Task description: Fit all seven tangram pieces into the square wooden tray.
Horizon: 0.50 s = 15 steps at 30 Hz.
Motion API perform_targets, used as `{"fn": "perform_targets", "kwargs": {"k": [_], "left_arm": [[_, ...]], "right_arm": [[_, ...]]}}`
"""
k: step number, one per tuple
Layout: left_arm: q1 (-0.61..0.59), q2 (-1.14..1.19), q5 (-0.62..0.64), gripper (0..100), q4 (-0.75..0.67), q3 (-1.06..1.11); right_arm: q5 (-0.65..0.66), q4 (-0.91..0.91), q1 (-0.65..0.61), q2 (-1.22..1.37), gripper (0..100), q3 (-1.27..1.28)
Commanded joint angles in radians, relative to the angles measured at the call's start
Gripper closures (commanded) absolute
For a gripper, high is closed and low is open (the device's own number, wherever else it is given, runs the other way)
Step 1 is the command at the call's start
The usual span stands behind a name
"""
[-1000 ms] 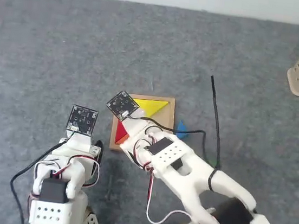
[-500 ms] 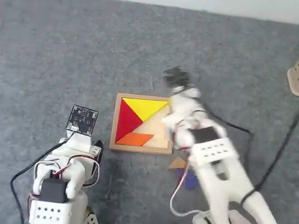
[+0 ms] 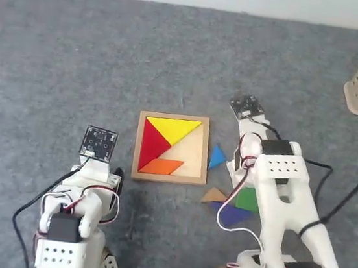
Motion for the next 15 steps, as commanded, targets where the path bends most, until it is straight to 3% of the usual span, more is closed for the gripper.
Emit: {"fn": "perform_targets", "kwargs": {"k": [1,5,12,15], "left_arm": [[0.000,-0.015,0.008,87,0.005,-0.004],[0.000,-0.015,0.008,87,0.005,-0.004],[0.000,-0.015,0.008,87,0.005,-0.004],[0.000,-0.015,0.008,87,0.005,-0.004]], "right_arm": [[0.003,0.058,0.018,-0.002,76.2,-0.043],[-0.110,0.082,0.022,0.015,84.8,-0.037],[-0.144,0.048,0.035,0.157,71.4,-0.041],[-0.198,-0.010,0.035,0.213,71.6,-0.040]]}}
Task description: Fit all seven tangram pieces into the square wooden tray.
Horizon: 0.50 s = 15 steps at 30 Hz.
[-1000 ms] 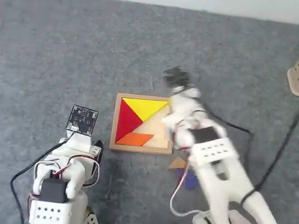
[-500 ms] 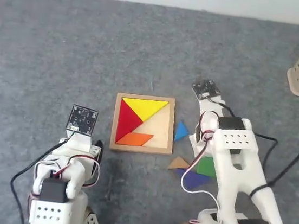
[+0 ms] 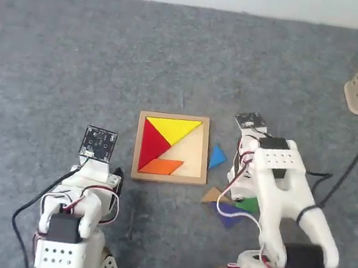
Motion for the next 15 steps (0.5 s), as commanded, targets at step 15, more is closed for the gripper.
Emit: {"fn": "perform_targets", "kwargs": {"k": [15], "left_arm": [[0.000,-0.015,0.008,87,0.005,-0.004]], "right_arm": [[-0.063,-0.070,0.010,0.059,72.1,-0.038]]}}
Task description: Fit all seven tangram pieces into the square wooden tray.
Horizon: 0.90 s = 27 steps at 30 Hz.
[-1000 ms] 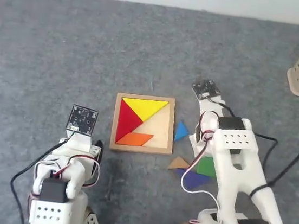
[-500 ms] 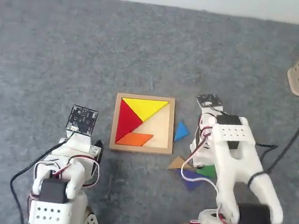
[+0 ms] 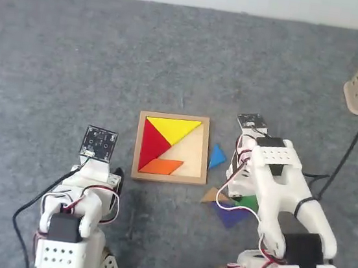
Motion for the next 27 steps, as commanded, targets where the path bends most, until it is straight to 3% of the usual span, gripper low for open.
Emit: {"fn": "perform_targets", "kwargs": {"k": [1,8,13,21,27], "left_arm": [[0.000,-0.015,0.008,87,0.005,-0.004],[0.000,-0.015,0.008,87,0.005,-0.004],[0.000,-0.015,0.008,87,0.005,-0.004],[0.000,-0.015,0.008,87,0.005,-0.004],[0.000,-0.015,0.008,87,0.005,-0.004]], "right_arm": [[-0.015,-0.021,0.015,0.015,72.1,-0.032],[-0.014,-0.150,-0.036,0.018,73.6,0.049],[-0.012,-0.168,-0.050,0.027,86.8,0.054],[-0.006,-0.189,0.053,0.027,99.6,0.031],[-0.006,-0.188,0.054,0.025,98.9,-0.112]]}}
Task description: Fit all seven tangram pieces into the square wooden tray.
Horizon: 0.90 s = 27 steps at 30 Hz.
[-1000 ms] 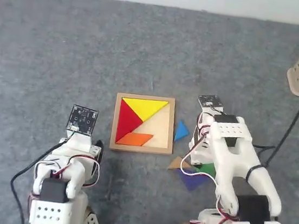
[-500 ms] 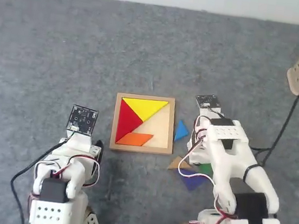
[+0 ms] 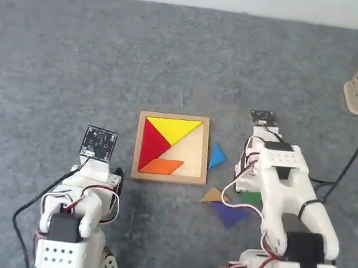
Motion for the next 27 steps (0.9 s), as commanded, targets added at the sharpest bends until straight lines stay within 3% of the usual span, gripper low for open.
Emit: {"fn": "perform_targets", "kwargs": {"k": [1,9,16,27], "left_arm": [[0.000,-0.015,0.008,87,0.005,-0.004],[0.000,-0.015,0.008,87,0.005,-0.004],[0.000,-0.015,0.008,87,0.005,-0.004],[0.000,-0.015,0.008,87,0.005,-0.004]], "right_arm": [[-0.003,-0.019,-0.024,-0.005,98.9,-0.170],[-0.005,0.094,-0.277,0.062,98.9,-0.532],[-0.002,-0.031,-0.381,0.088,99.3,-0.388],[0.060,-0.147,-0.387,-0.051,99.3,-0.207]]}}
